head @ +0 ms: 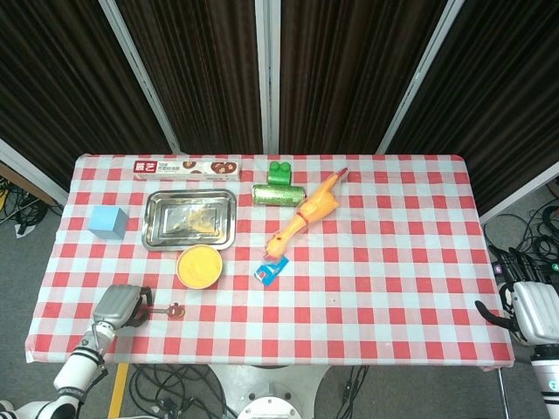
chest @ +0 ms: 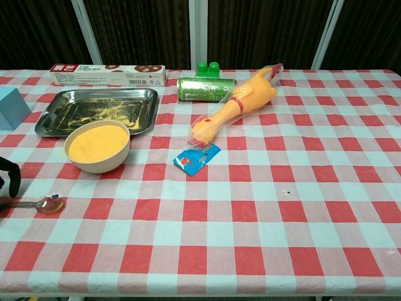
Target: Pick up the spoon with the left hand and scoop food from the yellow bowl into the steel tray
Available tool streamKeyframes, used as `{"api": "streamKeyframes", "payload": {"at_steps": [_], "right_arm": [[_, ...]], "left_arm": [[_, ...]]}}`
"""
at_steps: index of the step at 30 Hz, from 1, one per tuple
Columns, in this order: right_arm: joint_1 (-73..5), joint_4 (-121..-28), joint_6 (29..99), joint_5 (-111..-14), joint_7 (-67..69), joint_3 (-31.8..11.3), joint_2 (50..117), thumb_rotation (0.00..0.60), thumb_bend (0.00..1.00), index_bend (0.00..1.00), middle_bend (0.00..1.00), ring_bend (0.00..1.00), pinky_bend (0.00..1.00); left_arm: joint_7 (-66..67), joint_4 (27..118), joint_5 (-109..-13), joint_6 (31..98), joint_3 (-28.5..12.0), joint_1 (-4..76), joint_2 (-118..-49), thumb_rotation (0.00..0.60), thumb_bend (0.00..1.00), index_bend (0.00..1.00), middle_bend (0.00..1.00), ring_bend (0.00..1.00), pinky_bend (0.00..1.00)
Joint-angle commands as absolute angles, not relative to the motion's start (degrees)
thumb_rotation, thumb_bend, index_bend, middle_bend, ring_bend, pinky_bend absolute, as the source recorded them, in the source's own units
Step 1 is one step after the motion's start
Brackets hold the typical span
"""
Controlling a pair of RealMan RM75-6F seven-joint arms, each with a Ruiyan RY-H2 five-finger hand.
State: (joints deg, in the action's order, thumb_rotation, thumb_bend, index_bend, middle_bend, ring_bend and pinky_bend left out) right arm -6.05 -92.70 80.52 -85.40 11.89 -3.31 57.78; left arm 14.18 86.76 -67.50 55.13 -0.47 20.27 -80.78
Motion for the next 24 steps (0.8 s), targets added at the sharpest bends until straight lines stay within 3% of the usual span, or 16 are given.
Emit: {"api": "streamKeyframes", "payload": {"at_steps": [1,16,24], "right_arm": [[-6.05,-92.65,80.48,-85.33,11.9,-3.32,57.78,0.6,0.17,0.0,0.11,0.0,0.04],[-5.96,-92.85,80.39,-85.08,11.76,-3.29,57.7,0.6,0.17,0.0,0.11,0.0,0.04],[-5.77,-93.07,80.75,-85.13,11.64,-3.3,57.58,0.6,0.17,0.0,0.11,0.0,0.04]], "left_arm": [[14.61,86.49,-67.08,55.05,-0.37,20.48,-81.1,0.6,0.34,0.56,0.87,0.84,0.94],[14.67,84.98,-66.01,54.85,0.11,21.04,-82.13,0.6,0.36,0.57,0.87,0.84,0.94],[13.44,84.91,-67.56,56.53,0.1,20.78,-81.83,0.6,0.41,0.63,0.88,0.85,0.94]]}}
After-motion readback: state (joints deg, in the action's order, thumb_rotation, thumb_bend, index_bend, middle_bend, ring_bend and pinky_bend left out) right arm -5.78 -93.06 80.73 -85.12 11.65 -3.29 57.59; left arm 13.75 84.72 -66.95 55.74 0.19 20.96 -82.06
